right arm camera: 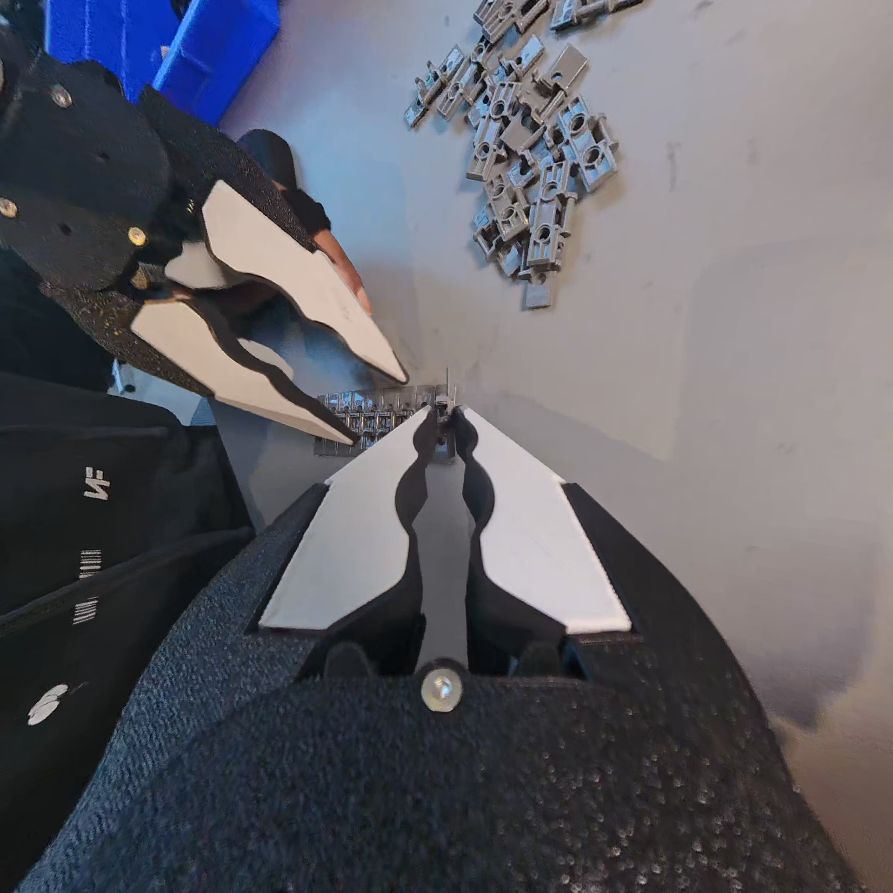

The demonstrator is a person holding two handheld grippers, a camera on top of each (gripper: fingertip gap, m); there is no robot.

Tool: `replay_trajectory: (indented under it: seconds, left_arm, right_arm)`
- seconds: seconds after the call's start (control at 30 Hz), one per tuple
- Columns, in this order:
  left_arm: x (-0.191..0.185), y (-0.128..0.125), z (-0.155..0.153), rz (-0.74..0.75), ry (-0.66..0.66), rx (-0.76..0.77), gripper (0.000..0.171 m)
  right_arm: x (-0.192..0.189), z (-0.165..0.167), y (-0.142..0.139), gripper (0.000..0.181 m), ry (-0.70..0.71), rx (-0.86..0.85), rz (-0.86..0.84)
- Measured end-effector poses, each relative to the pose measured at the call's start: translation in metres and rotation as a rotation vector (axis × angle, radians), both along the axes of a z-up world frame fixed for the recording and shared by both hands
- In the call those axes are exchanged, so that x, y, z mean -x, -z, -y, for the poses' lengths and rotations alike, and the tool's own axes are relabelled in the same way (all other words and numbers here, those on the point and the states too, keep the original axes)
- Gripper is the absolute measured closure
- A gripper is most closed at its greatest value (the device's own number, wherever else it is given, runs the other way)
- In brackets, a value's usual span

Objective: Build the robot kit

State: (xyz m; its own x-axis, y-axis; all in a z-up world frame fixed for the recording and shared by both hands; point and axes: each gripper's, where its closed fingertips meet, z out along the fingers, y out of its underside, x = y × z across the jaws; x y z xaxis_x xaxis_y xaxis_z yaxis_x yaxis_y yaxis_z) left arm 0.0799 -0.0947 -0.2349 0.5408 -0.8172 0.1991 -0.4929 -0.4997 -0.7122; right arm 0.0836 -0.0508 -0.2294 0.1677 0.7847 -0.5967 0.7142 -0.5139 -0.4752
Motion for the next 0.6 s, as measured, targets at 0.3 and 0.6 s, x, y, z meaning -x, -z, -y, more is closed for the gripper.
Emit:
replay_trajectory:
  seconds: [0.3,0.6]
  left_arm:
    - [-0.001,0.011,-0.002,-0.088,-0.045,-0.058,0.141]
    - [-0.003,0.012,-0.002,-0.107,-0.061,-0.092,0.143]
  right_arm:
    - [-0.002,0.002,0.009,0.174,0.066,-0.03,0.039]
    - [-0.002,0.001,0.014,0.174,-0.023,-0.228,0.15]
